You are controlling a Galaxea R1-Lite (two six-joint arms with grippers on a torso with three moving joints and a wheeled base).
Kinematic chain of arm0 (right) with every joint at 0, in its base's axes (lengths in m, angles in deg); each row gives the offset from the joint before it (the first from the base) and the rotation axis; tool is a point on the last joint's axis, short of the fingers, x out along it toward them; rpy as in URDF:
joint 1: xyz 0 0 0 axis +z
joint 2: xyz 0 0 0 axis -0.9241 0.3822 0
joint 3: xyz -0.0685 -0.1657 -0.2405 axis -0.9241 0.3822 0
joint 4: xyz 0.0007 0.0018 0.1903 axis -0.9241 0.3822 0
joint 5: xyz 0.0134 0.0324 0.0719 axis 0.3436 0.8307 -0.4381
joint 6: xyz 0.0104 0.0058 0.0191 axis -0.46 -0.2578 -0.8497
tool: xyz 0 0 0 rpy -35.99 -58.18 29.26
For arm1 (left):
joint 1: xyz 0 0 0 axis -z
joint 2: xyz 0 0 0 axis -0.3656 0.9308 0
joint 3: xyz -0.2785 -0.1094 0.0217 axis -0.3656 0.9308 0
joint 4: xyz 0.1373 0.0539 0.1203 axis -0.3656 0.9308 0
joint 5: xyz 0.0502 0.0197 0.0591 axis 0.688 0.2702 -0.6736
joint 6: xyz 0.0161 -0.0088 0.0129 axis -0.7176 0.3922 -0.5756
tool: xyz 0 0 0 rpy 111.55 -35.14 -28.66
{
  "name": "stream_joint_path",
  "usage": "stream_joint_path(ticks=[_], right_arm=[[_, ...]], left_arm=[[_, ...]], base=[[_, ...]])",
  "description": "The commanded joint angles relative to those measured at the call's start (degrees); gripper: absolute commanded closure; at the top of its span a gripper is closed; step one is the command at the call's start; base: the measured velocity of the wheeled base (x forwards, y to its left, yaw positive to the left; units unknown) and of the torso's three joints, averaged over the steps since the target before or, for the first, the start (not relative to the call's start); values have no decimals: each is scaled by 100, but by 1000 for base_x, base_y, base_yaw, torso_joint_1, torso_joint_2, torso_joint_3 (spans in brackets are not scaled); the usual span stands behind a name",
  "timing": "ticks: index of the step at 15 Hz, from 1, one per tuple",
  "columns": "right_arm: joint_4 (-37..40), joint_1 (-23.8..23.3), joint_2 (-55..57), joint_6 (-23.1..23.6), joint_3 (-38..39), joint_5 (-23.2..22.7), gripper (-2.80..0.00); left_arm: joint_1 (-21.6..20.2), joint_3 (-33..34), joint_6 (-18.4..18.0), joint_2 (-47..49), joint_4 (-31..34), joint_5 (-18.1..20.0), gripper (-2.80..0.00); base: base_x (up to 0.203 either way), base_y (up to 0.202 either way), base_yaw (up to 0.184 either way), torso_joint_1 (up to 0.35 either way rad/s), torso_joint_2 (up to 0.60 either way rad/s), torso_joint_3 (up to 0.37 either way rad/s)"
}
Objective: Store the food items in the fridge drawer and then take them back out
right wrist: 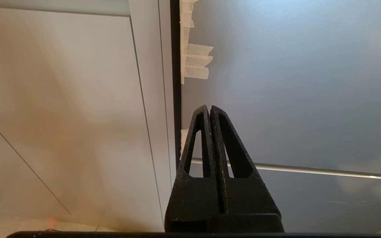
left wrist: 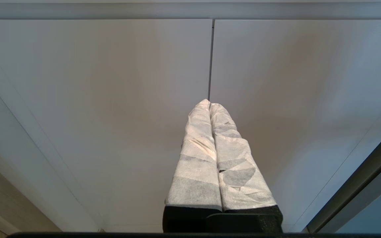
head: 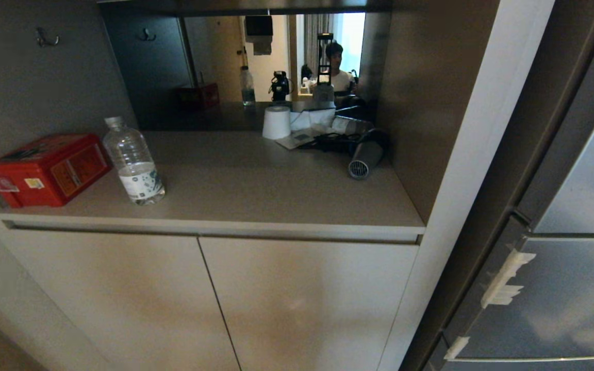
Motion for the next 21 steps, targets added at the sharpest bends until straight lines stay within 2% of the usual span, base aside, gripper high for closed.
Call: stream_joint_path(ticks=[1,21], right_arm=[[1,2,7,8,1,-10,0],[1,2,7,70,1,-10,0]], left_arm=[[-1,62,2,-2,-3,-2,0],[-1,62,11,-2,-3,-2,0]], base=[[0,0,0,0,0,0],[0,0,0,0,0,0]])
